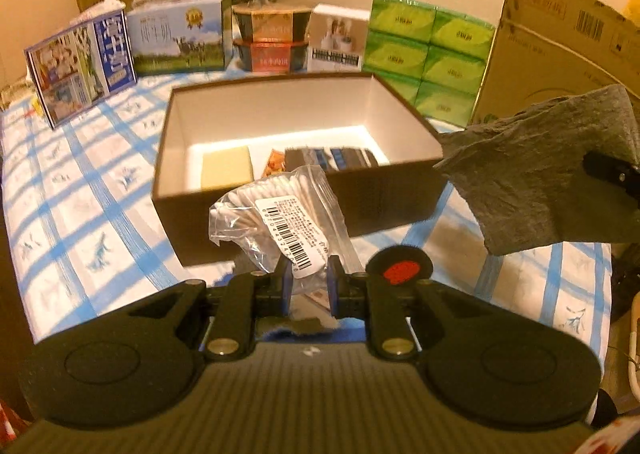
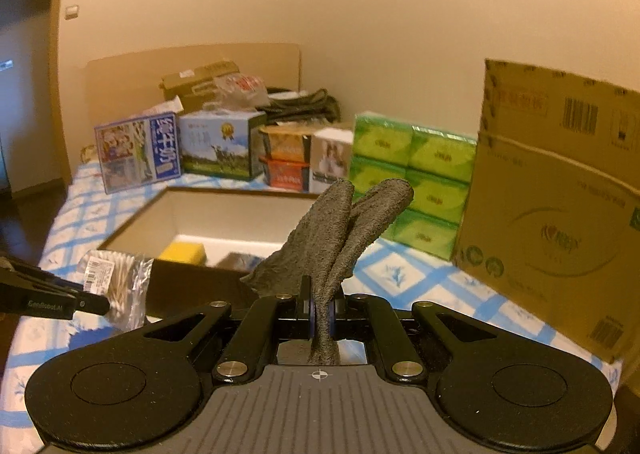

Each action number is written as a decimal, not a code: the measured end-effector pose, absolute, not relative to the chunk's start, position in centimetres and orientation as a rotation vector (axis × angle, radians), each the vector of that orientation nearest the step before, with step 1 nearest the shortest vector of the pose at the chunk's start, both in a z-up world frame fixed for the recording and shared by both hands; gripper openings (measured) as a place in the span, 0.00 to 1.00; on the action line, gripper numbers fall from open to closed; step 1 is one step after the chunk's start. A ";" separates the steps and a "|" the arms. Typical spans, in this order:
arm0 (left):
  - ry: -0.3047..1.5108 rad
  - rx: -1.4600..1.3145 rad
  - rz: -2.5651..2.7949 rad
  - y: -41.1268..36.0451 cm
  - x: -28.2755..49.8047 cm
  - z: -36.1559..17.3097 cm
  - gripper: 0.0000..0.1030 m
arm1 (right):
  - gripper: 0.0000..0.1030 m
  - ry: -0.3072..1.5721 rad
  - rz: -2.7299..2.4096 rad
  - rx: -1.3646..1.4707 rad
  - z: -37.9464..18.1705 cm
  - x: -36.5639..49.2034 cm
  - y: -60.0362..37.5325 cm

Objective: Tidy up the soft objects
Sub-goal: 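Carry bag and grey cloth over the box and open the left tool, then open the right tool to drop the grey cloth into the box, then move both open tools back to the blue towels and scrunchie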

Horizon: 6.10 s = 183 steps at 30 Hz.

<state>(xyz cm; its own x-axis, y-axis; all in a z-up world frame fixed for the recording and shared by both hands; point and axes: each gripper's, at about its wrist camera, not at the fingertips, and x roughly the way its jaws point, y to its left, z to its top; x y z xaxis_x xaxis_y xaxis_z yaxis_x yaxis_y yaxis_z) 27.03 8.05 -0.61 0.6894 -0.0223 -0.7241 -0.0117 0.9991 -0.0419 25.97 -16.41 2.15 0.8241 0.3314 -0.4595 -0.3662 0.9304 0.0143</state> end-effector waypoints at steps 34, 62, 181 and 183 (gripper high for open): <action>0.787 0.025 0.016 11.0 39.3 3.2 0.15 | 0.06 0.449 0.548 0.046 6.4 39.4 -10.3; 0.854 0.021 0.030 13.4 46.3 -2.1 0.15 | 0.06 0.554 0.526 0.180 1.0 48.7 -8.0; 0.749 -0.152 0.186 15.7 23.4 4.6 0.47 | 0.83 0.622 0.516 0.113 2.8 30.6 -12.9; 0.749 -0.159 0.176 15.1 22.2 4.6 0.47 | 0.83 0.629 0.516 0.117 2.7 29.5 -13.2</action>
